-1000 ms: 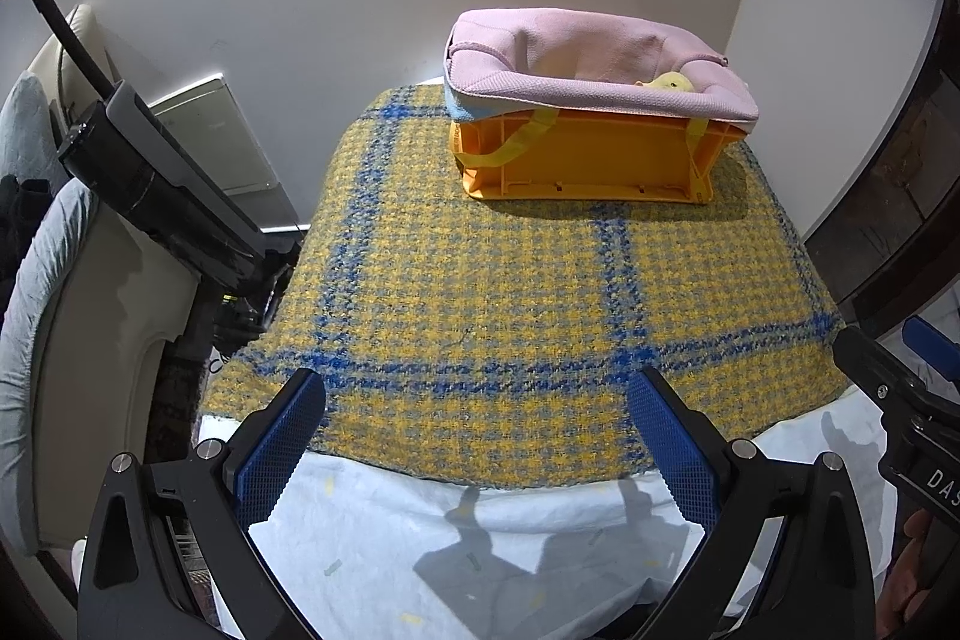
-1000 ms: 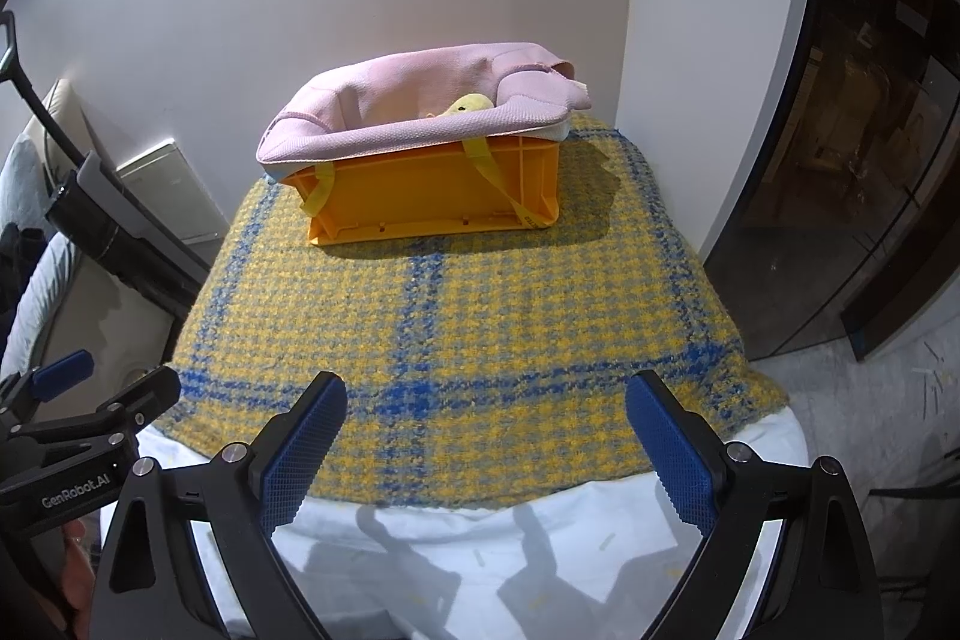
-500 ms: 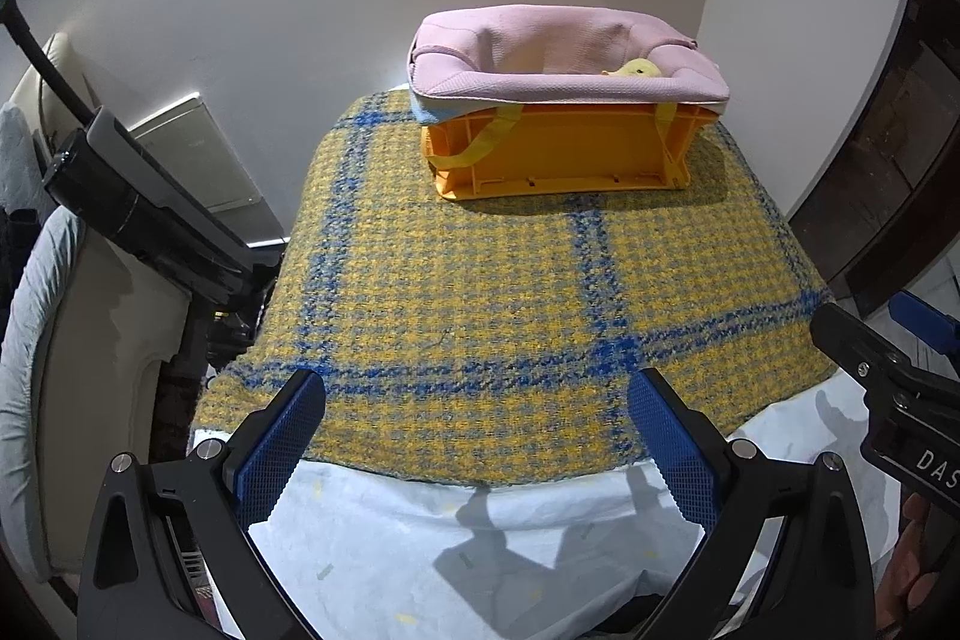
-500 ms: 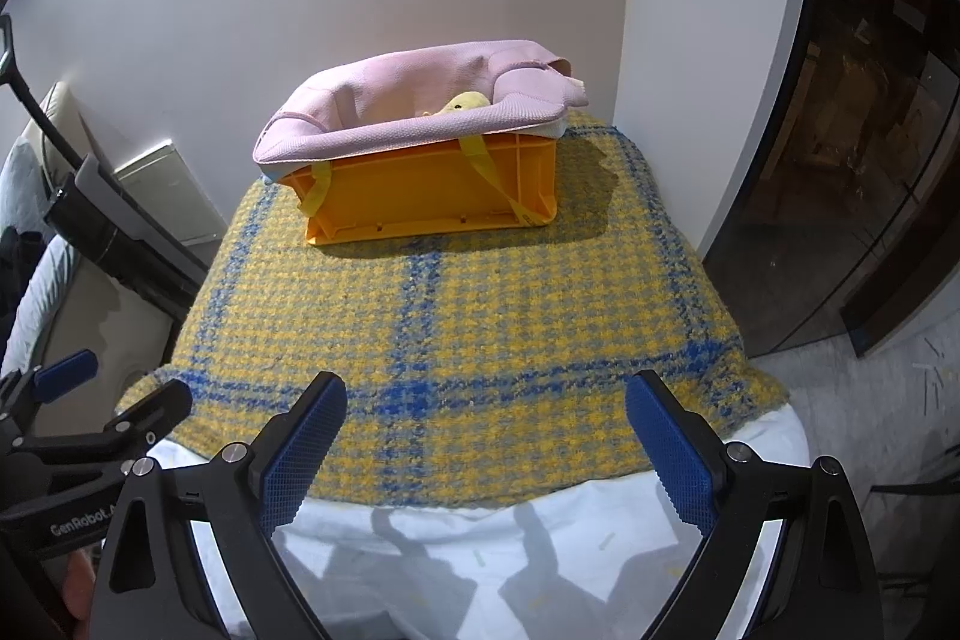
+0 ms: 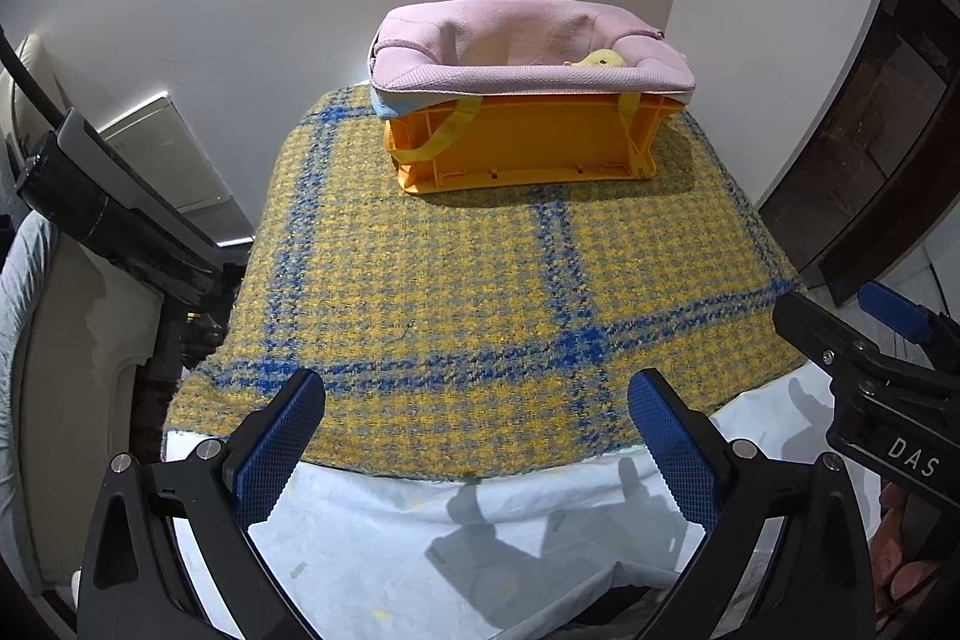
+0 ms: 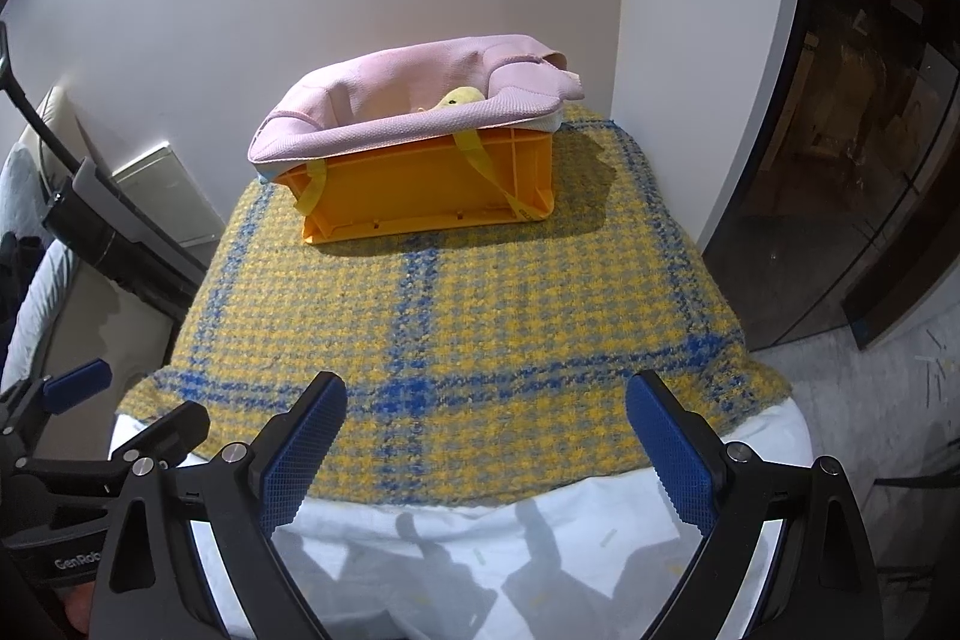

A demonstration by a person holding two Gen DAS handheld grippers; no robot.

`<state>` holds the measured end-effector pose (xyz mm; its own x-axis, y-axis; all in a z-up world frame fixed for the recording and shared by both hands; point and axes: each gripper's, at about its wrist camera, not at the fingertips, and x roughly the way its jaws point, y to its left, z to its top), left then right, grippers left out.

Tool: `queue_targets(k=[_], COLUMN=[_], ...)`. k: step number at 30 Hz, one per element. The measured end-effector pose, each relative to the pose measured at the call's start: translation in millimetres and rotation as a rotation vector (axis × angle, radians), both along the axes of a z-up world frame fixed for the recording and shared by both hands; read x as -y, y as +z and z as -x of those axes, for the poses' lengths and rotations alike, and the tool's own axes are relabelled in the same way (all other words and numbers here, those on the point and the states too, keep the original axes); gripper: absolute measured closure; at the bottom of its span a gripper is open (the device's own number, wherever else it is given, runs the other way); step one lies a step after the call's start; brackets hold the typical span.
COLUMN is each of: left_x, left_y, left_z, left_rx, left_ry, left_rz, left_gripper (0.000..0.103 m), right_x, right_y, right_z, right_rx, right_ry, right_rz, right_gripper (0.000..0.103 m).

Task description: Organize objects

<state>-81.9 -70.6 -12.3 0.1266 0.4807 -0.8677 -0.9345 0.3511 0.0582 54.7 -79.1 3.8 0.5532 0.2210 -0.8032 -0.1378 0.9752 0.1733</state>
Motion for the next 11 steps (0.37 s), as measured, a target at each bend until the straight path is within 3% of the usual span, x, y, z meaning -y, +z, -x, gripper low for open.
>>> queue_targets(k=[6, 11], left_x=[1.1, -2.3], left_y=[1.3, -4.2], left_z=[5.7, 8.2], left_rx=[-0.013, -0.005], left_ry=[0.036, 0.053], left_rz=[-0.018, 0.019], left_gripper=[0.0, 0.0], right_x=[-1.4, -1.8], right_y=[-0.6, -0.6], right_z=[0.3, 0.4], right_rx=[-0.004, -0.003], right_ry=[-0.004, -0.003], right_rz=[-0.004, -0.005], right_gripper=[0.008, 0.008])
